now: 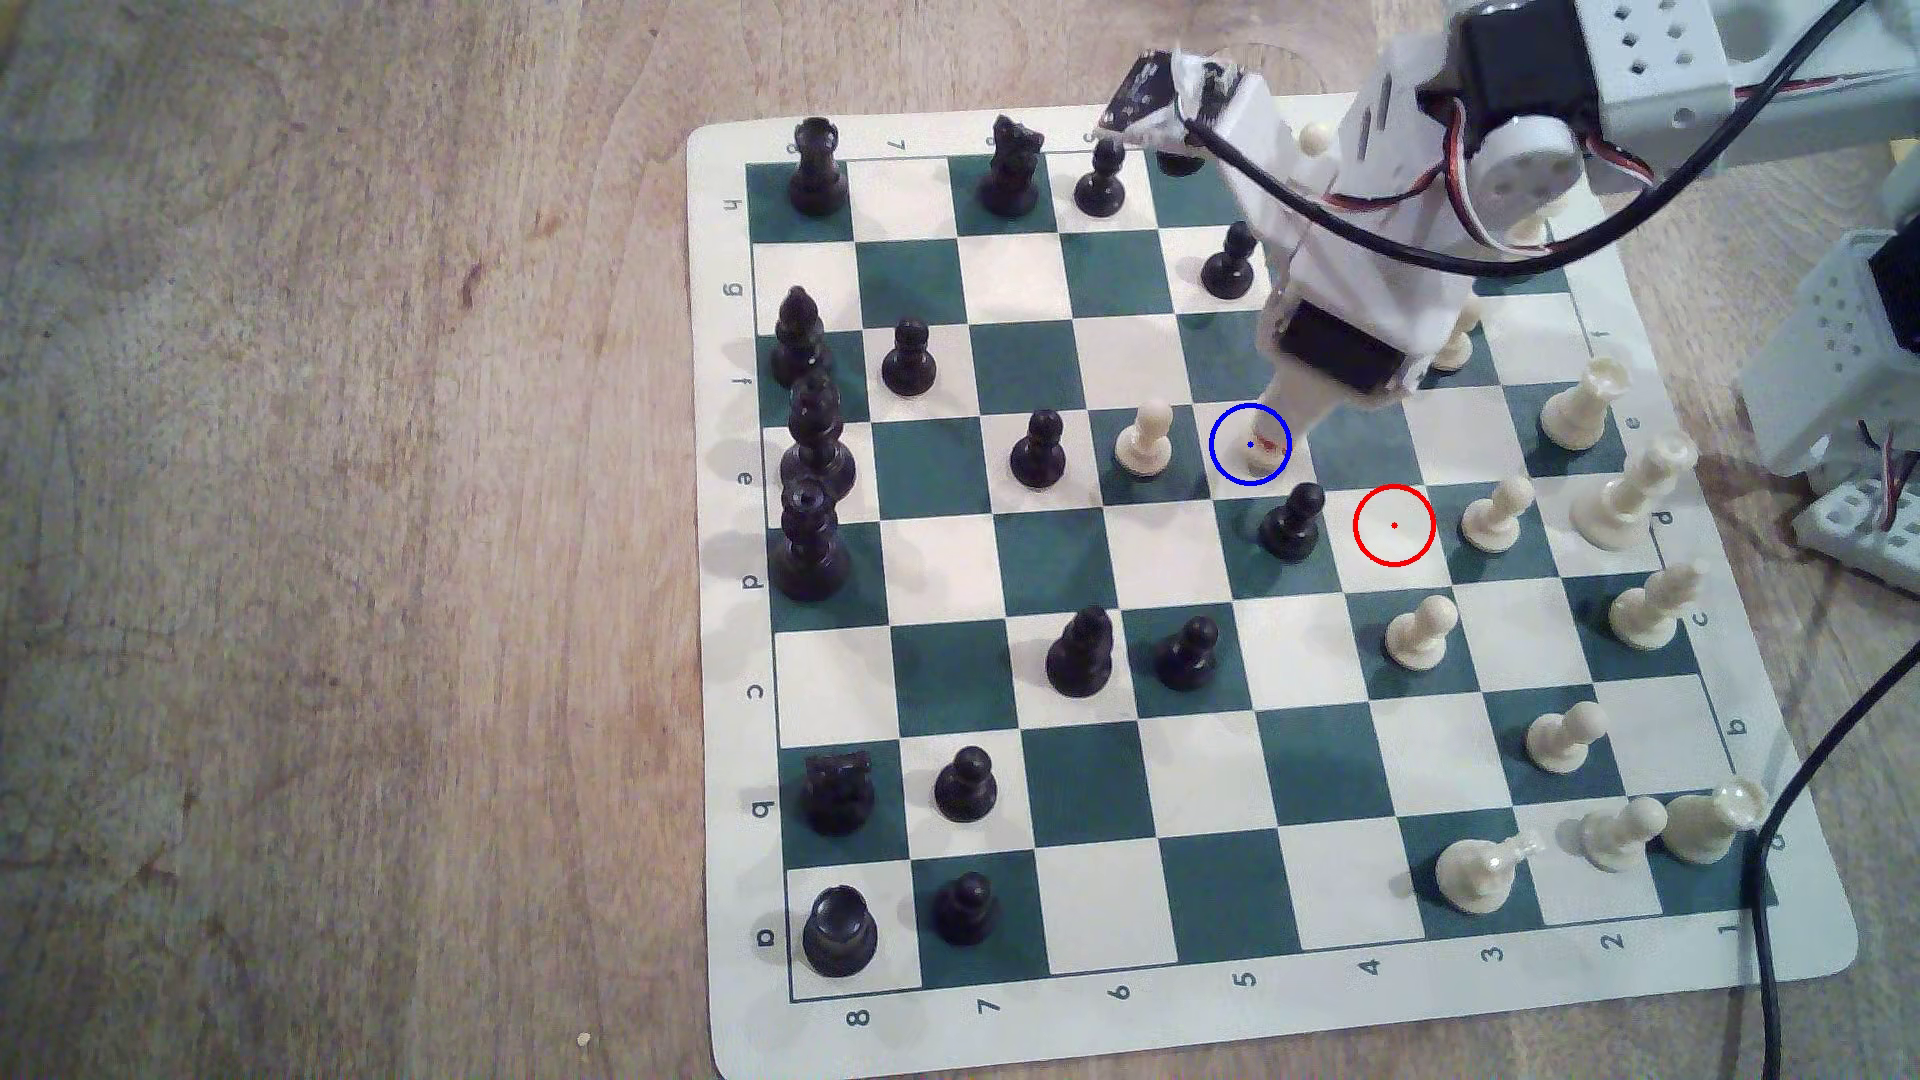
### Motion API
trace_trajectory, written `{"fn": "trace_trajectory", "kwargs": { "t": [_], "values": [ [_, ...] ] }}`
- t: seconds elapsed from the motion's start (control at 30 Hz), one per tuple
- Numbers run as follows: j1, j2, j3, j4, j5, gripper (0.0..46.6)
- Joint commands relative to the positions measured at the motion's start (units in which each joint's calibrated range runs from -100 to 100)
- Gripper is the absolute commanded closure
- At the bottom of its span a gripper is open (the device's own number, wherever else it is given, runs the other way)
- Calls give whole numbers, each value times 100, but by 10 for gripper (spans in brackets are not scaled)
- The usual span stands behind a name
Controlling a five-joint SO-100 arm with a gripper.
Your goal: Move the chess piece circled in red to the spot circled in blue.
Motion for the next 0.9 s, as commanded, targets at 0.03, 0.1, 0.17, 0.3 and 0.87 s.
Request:
{"fn": "trace_trajectory", "kwargs": {
  "t": [0.03, 0.1, 0.17, 0.3, 0.87],
  "values": [
    [-18, -116, -515, -103, -10, 464],
    [-18, -107, -524, -103, -10, 464],
    [-2, -90, -524, -103, 10, 464],
    [14, -65, -524, -103, 15, 464],
    [37, 164, -478, -78, 127, 462]
  ]
}}
